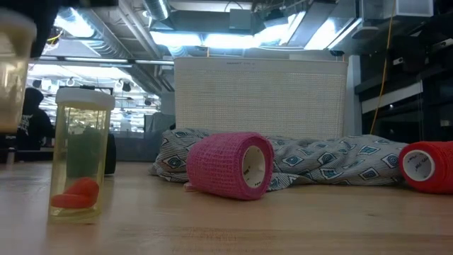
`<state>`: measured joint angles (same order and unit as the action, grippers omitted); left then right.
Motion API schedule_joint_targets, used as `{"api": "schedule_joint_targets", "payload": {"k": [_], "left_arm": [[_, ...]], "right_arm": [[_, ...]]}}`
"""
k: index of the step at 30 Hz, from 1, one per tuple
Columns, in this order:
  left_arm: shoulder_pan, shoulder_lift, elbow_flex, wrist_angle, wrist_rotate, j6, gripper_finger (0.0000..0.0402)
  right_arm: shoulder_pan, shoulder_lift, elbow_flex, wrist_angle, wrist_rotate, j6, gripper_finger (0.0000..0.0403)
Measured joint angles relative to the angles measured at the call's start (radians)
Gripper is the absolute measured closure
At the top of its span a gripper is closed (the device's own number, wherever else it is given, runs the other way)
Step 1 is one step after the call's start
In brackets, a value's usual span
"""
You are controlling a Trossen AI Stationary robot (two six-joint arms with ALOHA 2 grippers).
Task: Pick & Place Medicine items
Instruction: Put the left yellow pill bottle into the orange bin
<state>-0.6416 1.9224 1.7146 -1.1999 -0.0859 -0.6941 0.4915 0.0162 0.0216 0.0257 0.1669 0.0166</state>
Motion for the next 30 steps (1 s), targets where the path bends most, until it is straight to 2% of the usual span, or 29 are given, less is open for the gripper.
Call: {"api": "schedule_joint_targets", "payload": {"k": [8,17,23,30], "left_arm": [[-0.060,-0.001,0.191,-0.283,-0.081,-0.071,0.0297],[-0.171,-0.043,0.201,-0.374,-0.135,-0.254,0.0297],[-0.250,-0.087,0.120,-0.371,-0.158,-0.410,0.0297],[-0.319,-0.187,-0.099,-0.324,-0.107,-0.636,0.0297]], "right_arm": [[0.000,0.000,0.000,0.000,0.000,0.000,0.0179],[0.000,0.000,0.000,0.000,0.000,0.000,0.0179],[0.000,0.000,0.000,0.000,0.000,0.000,0.0179],[0.000,0.000,0.000,0.000,0.000,0.000,0.0179]]}}
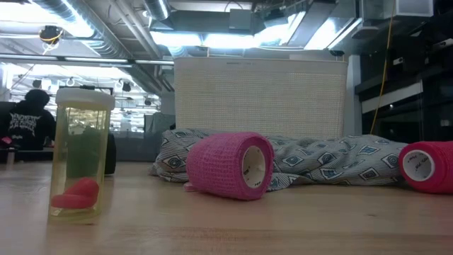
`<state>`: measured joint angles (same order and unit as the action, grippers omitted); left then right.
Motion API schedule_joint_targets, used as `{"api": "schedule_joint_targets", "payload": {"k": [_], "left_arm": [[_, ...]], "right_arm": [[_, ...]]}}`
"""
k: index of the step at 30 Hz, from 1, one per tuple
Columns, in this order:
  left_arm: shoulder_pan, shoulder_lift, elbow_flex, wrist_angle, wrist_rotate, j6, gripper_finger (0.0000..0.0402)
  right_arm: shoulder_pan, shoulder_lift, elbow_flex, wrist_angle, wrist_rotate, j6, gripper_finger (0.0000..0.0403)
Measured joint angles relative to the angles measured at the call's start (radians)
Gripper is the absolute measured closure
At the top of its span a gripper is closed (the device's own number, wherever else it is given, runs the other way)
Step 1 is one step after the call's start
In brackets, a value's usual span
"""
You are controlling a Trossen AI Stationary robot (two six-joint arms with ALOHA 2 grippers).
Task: Pick & Place Medicine items
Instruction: Put the left yellow pill bottle into the orange bin
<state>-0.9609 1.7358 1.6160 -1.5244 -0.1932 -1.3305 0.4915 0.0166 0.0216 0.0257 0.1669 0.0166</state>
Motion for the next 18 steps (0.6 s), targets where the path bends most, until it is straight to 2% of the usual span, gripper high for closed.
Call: {"api": "schedule_joint_targets", "payload": {"k": [5,13,18], "left_arm": [[-0.027,-0.098,-0.168,0.197,0.018,-0.078,0.0297],[-0.034,-0.173,-0.369,0.269,0.073,-0.185,0.0297],[-0.026,-0.198,-0.455,0.410,0.085,-0.169,0.0297]], "right_arm": [[0.000,0.000,0.000,0.000,0.000,0.000,0.0179],[0.000,0.000,0.000,0.000,0.000,0.000,0.0179],[0.000,0.000,0.000,0.000,0.000,0.000,0.0179]]}}
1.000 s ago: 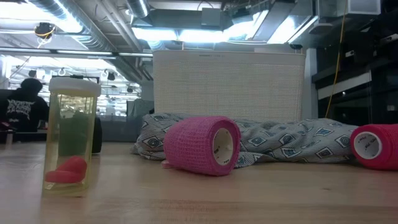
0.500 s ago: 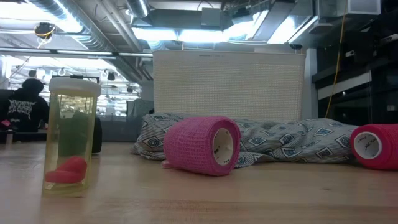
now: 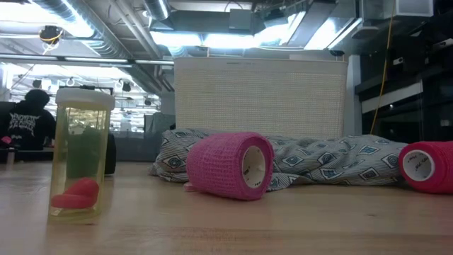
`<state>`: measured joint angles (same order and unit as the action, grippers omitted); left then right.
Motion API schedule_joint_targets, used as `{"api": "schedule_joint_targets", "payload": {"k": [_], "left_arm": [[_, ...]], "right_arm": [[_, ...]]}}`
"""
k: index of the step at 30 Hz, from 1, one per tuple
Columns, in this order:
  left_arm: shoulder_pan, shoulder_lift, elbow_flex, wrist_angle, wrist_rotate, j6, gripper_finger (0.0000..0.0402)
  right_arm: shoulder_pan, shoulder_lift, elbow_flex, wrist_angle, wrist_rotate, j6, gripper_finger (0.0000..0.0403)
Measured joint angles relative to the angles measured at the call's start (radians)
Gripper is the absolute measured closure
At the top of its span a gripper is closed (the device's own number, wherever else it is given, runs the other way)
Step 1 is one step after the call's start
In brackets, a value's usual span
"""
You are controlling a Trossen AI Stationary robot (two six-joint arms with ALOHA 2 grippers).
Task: Pick & Place Medicine items
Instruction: Put the left yellow pill bottle into the orange bin
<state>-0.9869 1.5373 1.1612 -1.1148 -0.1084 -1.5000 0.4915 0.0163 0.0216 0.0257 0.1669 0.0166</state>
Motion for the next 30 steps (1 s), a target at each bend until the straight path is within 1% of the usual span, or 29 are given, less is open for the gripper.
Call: {"api": "schedule_joint_targets", "payload": {"k": [3,8,12,19,22,30], "left_arm": [[0.001,-0.008,-0.043,0.054,0.010,0.001,0.0297],[0.000,-0.009,-0.089,0.070,0.029,-0.011,0.0297],[0.001,-0.009,-0.110,0.084,0.030,-0.009,0.0297],[0.000,-0.009,-0.110,0.122,0.022,0.001,0.0296],[0.000,-0.009,-0.110,0.119,0.014,0.001,0.0289],[0.000,-0.009,-0.110,0.117,0.012,0.002,0.0251]], "right_arm": [[0.000,0.000,0.000,0.000,0.000,0.000,0.0179],[0.000,0.000,0.000,0.000,0.000,0.000,0.0179],[0.000,0.000,0.000,0.000,0.000,0.000,0.0179],[0.000,0.000,0.000,0.000,0.000,0.000,0.0179],[0.000,0.000,0.000,0.000,0.000,0.000,0.0179],[0.000,0.000,0.000,0.000,0.000,0.000,0.0179]]}}
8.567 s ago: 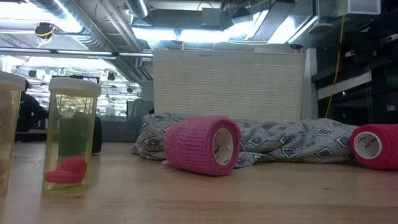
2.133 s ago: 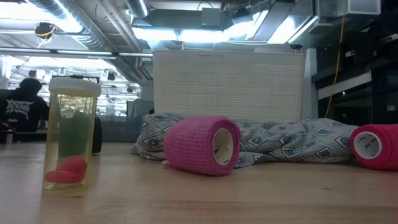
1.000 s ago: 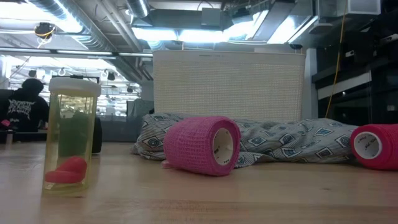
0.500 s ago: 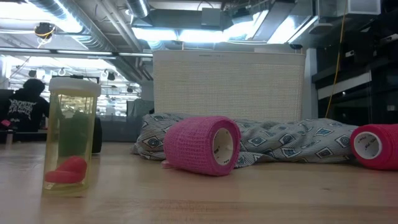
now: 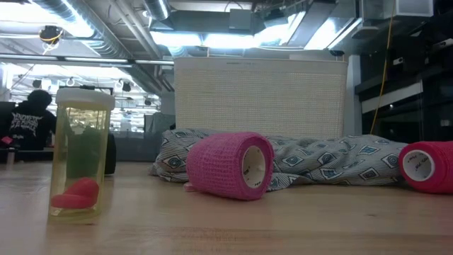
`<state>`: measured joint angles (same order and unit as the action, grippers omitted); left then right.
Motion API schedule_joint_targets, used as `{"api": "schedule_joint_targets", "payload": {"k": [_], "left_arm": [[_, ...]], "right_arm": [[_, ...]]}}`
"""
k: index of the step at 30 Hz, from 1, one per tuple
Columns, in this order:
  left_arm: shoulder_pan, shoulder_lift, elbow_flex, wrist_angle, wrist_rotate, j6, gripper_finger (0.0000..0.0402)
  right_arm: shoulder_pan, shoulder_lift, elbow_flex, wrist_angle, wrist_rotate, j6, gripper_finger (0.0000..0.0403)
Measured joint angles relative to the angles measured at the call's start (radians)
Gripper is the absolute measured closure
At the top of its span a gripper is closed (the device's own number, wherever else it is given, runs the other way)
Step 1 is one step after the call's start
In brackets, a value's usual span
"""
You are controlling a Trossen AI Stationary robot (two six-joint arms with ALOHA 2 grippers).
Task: Pick & Place Medicine items
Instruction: Put the left yellow pill bottle into the orange bin
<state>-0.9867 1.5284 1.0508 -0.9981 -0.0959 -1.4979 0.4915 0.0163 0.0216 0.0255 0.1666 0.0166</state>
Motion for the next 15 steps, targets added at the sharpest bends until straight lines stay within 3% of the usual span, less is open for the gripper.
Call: {"api": "schedule_joint_targets", "payload": {"k": [6,15], "left_arm": [[0.000,0.000,0.002,-0.015,0.007,0.000,0.0237],[0.000,0.000,0.096,-0.171,-0.018,0.012,0.0235]], "right_arm": [[0.000,0.000,0.000,0.000,0.000,0.000,0.0179],[0.000,0.000,0.000,0.000,0.000,0.000,0.0179]]}}
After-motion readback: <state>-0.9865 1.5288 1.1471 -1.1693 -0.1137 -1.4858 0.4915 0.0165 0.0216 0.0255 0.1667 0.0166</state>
